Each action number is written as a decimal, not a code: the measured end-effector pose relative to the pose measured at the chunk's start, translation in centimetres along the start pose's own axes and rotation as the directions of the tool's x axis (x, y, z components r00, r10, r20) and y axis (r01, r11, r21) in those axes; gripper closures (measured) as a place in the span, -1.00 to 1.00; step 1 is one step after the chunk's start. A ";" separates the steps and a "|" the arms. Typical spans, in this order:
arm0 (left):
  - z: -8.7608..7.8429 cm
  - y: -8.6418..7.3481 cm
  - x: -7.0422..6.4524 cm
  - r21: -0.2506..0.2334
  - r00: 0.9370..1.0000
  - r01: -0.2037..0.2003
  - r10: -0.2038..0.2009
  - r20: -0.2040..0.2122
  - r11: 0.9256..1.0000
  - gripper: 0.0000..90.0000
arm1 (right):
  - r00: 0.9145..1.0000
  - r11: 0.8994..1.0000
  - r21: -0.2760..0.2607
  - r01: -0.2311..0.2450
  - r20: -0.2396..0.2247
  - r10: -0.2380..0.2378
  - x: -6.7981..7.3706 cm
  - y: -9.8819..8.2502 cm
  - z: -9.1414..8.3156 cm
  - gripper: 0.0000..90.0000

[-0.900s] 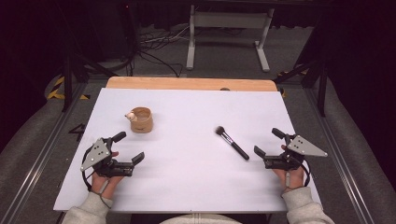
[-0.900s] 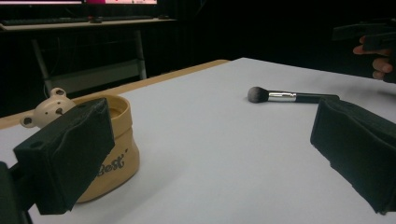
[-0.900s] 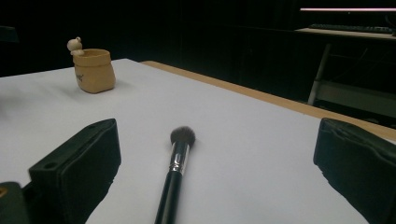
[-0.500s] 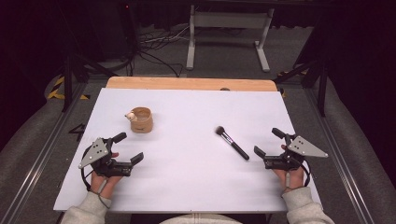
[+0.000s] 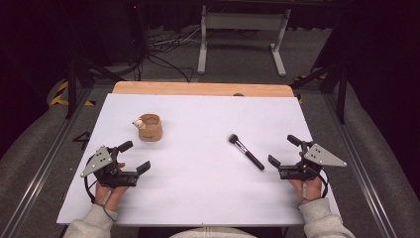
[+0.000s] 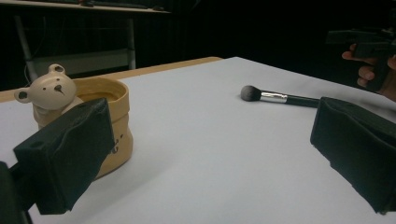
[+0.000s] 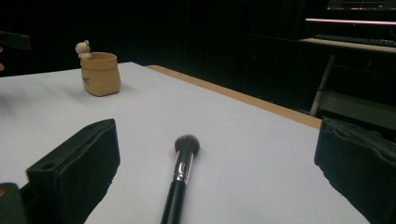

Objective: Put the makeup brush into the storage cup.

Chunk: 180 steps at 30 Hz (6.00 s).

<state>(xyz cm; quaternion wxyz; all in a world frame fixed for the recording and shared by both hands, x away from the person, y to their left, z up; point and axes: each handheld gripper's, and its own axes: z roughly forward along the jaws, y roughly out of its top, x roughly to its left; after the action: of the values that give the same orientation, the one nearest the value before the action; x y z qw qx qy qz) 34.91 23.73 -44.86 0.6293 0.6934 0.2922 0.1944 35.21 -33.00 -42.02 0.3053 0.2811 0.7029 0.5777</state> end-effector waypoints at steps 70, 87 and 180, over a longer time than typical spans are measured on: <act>-0.5 0.1 -0.5 0.022 0.998 -0.052 0.053 -0.015 0.998 -1.00 | 0.959 0.579 0.770 0.268 -0.271 -0.084 0.7 9.6 12.6 -0.86; -0.4 0.1 -0.4 0.032 0.999 -0.051 0.051 0.001 0.998 -1.00 | 0.958 0.399 0.873 0.281 -0.281 -0.060 1.1 9.3 14.2 -0.82; -0.4 0.0 -0.6 0.029 0.999 -0.049 0.049 0.001 0.998 -1.00 | 0.994 0.238 0.969 0.073 -0.090 0.062 1.6 4.6 16.9 0.66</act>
<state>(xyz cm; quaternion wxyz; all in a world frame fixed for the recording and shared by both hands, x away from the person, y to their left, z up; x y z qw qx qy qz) 34.22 23.61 -44.74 0.6144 0.7094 0.2778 0.2051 47.06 -20.17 -40.08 0.0296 0.3750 0.9259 0.0339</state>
